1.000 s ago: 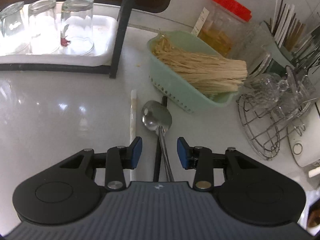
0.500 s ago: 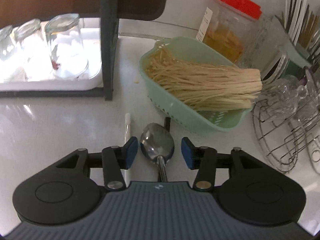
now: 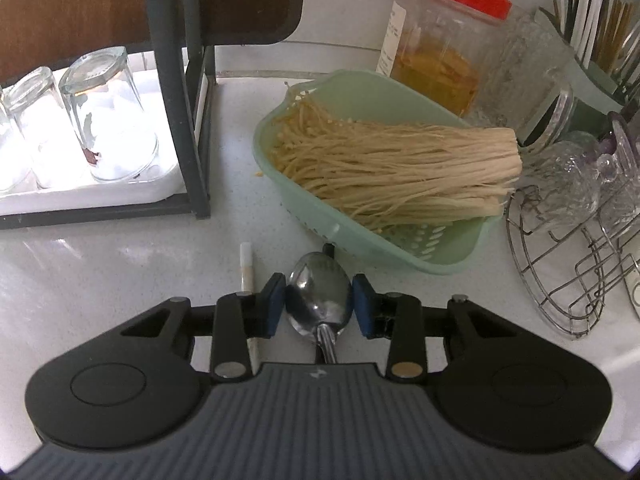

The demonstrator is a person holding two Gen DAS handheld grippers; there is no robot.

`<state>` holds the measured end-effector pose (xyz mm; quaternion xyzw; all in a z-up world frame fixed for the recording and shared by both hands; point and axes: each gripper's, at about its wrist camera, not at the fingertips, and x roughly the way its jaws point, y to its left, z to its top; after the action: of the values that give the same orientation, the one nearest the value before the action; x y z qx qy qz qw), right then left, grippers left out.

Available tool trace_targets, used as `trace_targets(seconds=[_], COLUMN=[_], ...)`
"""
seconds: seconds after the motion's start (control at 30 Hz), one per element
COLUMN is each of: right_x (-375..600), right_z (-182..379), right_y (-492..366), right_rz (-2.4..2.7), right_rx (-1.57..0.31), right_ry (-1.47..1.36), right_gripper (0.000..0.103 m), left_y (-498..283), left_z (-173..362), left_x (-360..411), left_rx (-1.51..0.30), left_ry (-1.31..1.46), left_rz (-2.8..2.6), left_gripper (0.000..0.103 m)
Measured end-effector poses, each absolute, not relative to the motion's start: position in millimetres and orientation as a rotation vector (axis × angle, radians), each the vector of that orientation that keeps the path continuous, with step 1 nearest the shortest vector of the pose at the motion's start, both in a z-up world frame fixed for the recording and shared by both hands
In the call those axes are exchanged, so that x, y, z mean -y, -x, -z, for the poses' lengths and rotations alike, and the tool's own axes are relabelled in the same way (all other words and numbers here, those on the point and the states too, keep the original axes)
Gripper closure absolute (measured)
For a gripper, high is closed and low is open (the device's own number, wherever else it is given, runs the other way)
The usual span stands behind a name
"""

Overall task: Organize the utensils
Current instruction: 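Close the left gripper on the steel spoon bowl, then lift the steel spoon with the left gripper and lower it into the jar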

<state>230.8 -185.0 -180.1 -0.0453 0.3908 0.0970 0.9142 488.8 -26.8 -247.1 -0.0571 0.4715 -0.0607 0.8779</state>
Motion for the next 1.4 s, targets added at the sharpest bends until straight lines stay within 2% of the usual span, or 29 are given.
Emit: trace_targets(seconds=[0.27,0.97,1.4], right_x=[186.0,180.8,161.4], right_z=[180.3,178.4,179.8], right_y=[-230.4,-232.2,-223.3], right_rz=[-0.206,-0.188,-0.284], right_rx=[-0.8,-0.822,-0.811], right_ry=[0.094,0.095,0.137], right_gripper=[0.015,0.015,0.015], left_y=[-469.5,-380.4,-329.2], left_z=[237.0,149.2,77.9], left_x=[14.3,-1.3,-17.2], left_rx=[-0.971,-0.841,-0.647], left_ry=[0.147,0.187,0.209], left_rz=[0.152,0.17,0.133], left_gripper=[0.062,0.062,0.062])
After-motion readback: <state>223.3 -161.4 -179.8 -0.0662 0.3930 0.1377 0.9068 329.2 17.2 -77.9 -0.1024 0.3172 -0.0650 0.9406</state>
